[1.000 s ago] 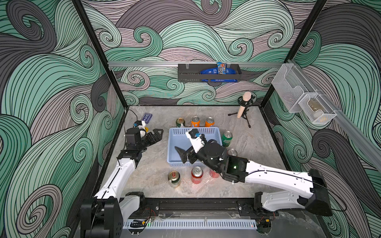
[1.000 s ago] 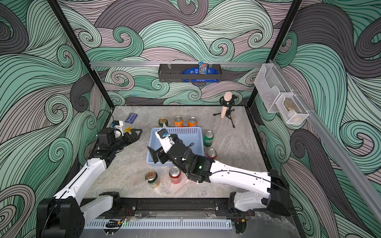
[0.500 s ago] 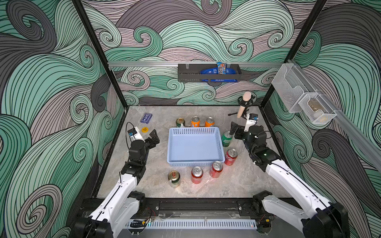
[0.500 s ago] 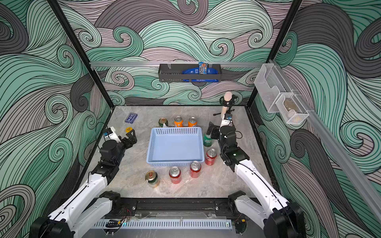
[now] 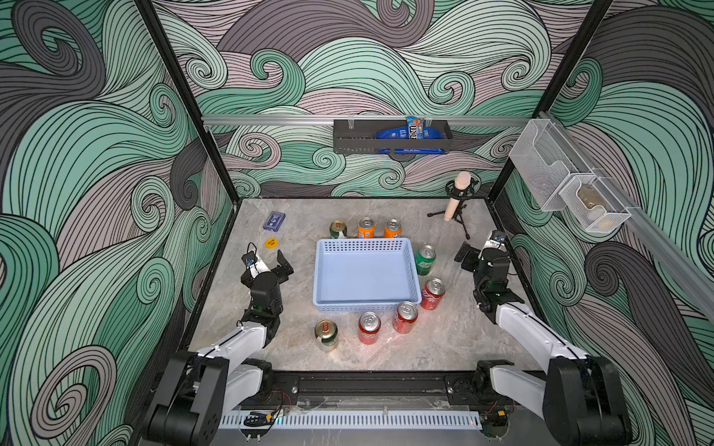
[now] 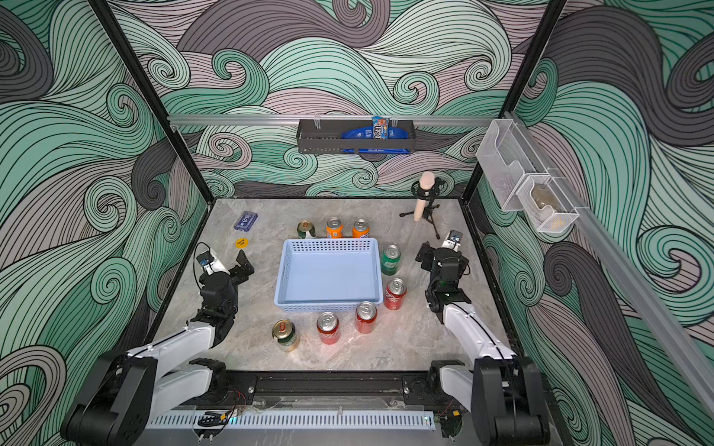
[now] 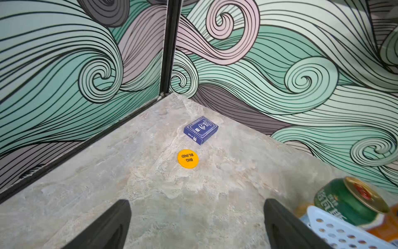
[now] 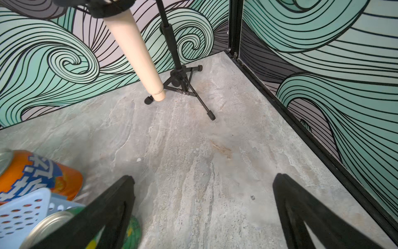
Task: Take out the drinks from the basket
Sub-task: Reset both arms
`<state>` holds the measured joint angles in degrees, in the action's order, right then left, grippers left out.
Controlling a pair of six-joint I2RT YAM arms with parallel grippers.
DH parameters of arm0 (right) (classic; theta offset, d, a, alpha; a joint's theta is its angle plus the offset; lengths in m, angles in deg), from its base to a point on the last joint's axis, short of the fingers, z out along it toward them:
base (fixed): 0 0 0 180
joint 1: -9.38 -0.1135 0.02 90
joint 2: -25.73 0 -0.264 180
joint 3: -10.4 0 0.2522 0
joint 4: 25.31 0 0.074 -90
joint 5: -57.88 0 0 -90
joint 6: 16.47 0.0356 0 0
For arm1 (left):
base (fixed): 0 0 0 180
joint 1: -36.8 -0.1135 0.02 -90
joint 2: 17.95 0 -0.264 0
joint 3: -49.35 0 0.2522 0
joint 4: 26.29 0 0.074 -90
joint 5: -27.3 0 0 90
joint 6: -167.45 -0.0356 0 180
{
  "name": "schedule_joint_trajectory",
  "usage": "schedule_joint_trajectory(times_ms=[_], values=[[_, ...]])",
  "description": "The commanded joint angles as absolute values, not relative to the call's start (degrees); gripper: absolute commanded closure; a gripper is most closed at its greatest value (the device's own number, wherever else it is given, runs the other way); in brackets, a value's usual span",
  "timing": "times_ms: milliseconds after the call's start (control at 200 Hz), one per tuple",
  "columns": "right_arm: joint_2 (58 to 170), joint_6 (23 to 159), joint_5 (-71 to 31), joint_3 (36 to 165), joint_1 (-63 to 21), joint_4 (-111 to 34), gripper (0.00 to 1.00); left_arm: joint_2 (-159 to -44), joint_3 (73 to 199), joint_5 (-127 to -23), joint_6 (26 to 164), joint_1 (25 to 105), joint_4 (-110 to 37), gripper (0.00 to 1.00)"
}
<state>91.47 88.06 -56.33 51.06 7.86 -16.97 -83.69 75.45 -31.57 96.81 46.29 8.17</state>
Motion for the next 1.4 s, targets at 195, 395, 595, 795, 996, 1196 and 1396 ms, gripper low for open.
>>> schedule_joint_trajectory(times_ms=[195, 395, 595, 795, 996, 1196, 1396], values=[[96.7, 82.5, -61.7, 44.2, 8.5, 6.8, 0.0, -89.7, 77.0, -28.5, 88.1, 44.9, 17.5, 0.01], [102.2, 81.0, -62.2, 41.7, 8.4, 16.5, 0.0, -96.7, 70.6, -32.8, 84.7, 43.3, 37.1, 0.01], [106.7, 78.8, -62.7, 37.5, 8.3, 28.8, 0.0, -105.2, 71.0, -42.7, 83.0, 40.9, 44.8, 0.01], [110.0, 76.7, -58.0, 36.2, 8.4, 34.7, 0.0, -107.0, 74.3, -44.2, 83.2, 40.7, 38.7, 0.01], [115.3, 75.7, -51.1, 33.7, 10.0, 45.1, 0.0, -108.1, 73.5, -45.1, 82.0, 40.7, 42.1, 0.01], [114.0, 76.2, -50.7, 34.8, 10.1, 40.7, 0.0, -108.4, 73.5, -45.9, 81.1, 40.8, 42.4, 0.01], [114.7, 75.6, -50.0, 34.5, 10.1, 42.2, 0.0, -108.5, 73.5, -45.8, 81.2, 40.8, 42.7, 0.01]])
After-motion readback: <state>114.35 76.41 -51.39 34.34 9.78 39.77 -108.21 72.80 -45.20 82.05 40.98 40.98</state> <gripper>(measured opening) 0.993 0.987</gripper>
